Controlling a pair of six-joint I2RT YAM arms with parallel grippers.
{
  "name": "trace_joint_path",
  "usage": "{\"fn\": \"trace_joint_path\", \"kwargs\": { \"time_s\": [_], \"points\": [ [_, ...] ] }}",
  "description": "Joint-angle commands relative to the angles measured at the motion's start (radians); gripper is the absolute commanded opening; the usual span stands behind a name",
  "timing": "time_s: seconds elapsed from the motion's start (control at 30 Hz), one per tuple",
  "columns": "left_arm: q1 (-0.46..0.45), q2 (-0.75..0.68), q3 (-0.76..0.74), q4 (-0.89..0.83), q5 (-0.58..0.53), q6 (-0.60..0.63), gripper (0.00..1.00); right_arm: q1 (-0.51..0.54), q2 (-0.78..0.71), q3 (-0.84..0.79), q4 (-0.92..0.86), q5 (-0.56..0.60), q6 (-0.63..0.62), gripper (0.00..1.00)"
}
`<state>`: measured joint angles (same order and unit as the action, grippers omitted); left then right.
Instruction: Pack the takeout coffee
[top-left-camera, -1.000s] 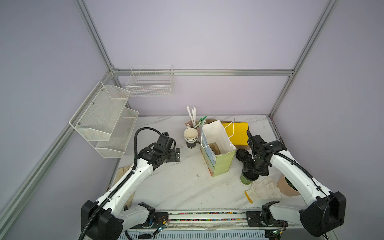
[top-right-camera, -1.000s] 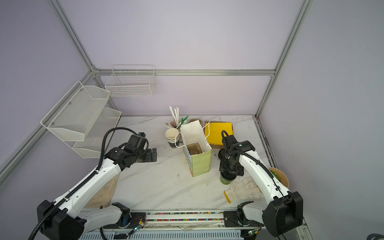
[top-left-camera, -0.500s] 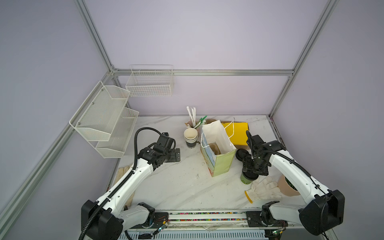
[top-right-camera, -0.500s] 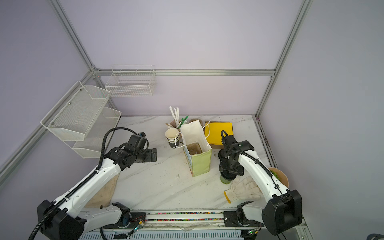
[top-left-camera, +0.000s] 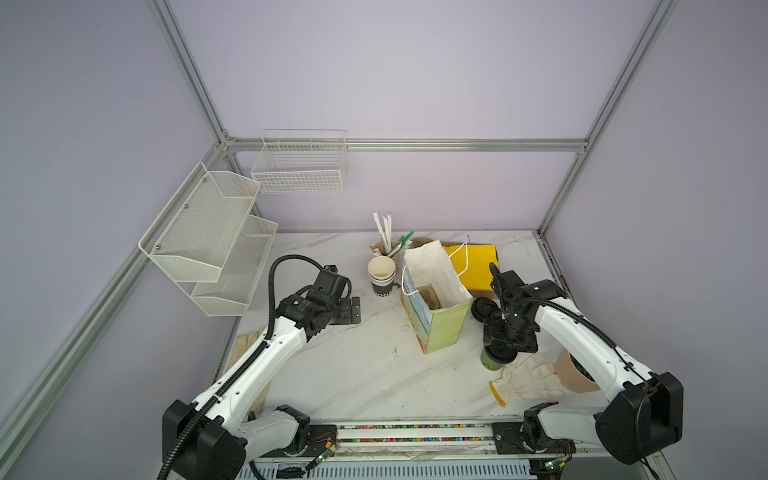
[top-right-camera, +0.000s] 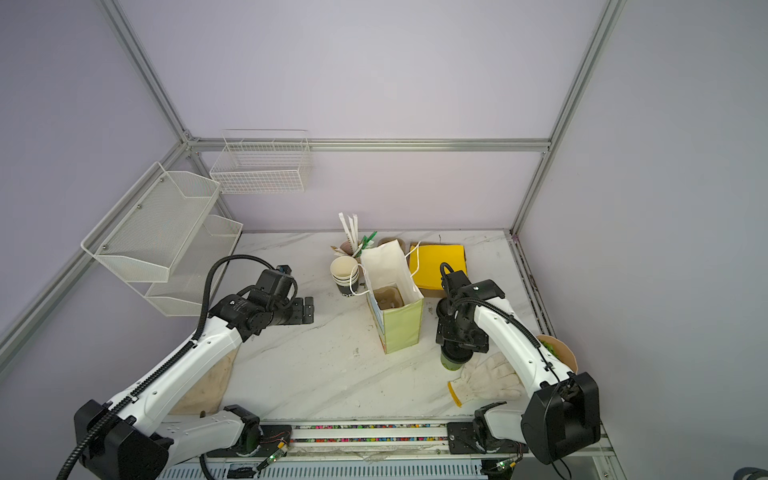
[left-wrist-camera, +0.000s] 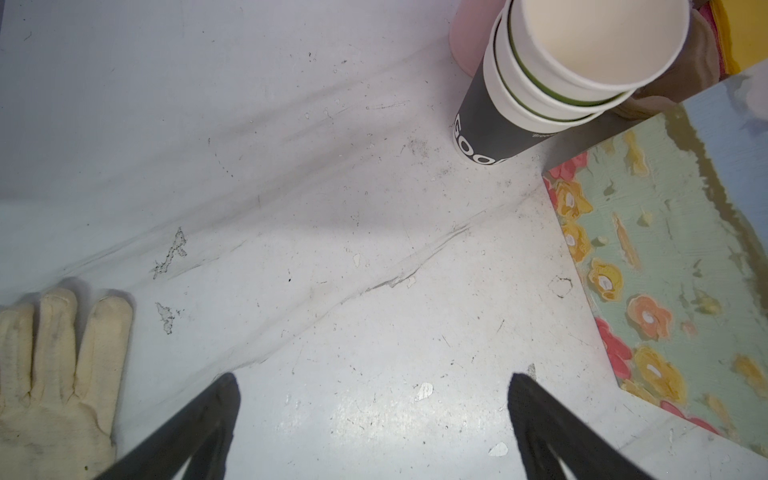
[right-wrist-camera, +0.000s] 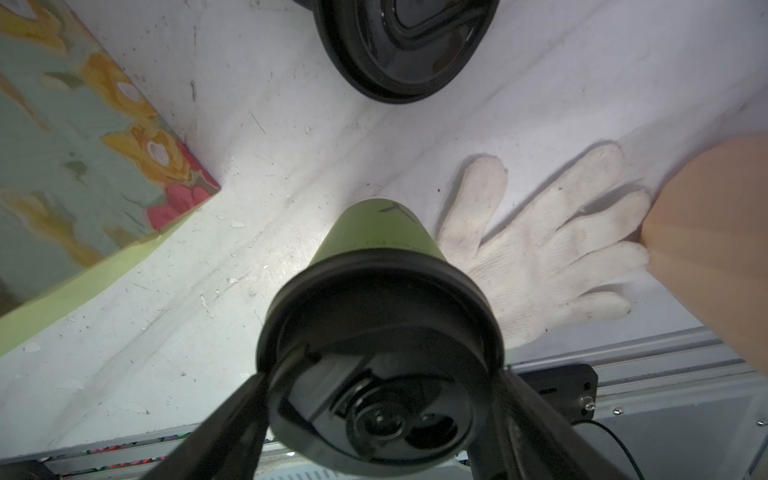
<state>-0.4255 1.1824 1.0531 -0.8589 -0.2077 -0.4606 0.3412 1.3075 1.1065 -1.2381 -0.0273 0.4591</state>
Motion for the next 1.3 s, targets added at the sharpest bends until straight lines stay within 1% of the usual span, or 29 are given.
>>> {"fn": "trace_joint_path", "kwargs": {
  "time_s": [0.0, 0.17, 0.43, 1.07, 1.27],
  "points": [
    [0.01, 0.003, 0.107, -0.006, 0.011, -0.001, 1.0, 0.005, 0.009, 0.048, -0.064, 0.022, 0.005, 0.88],
    [0.011, 0.001, 0.105, -0.009, 0.009, -0.001, 1.0, 0.005, 0.013, 0.042, -0.066, 0.009, 0.009, 0.86],
    [0.011, 0.007, 0.107, -0.009, 0.014, -0.001, 1.0, 0.004, 0.01, 0.026, -0.069, 0.007, 0.026, 0.77],
    [0.01, 0.013, 0.108, -0.011, 0.013, -0.001, 1.0, 0.005, 0.021, -0.01, -0.038, -0.01, 0.015, 0.77],
    [0.011, 0.018, 0.109, -0.012, 0.014, -0.001, 1.0, 0.004, 0.026, -0.008, -0.032, 0.013, 0.015, 0.76]
  ]
}}
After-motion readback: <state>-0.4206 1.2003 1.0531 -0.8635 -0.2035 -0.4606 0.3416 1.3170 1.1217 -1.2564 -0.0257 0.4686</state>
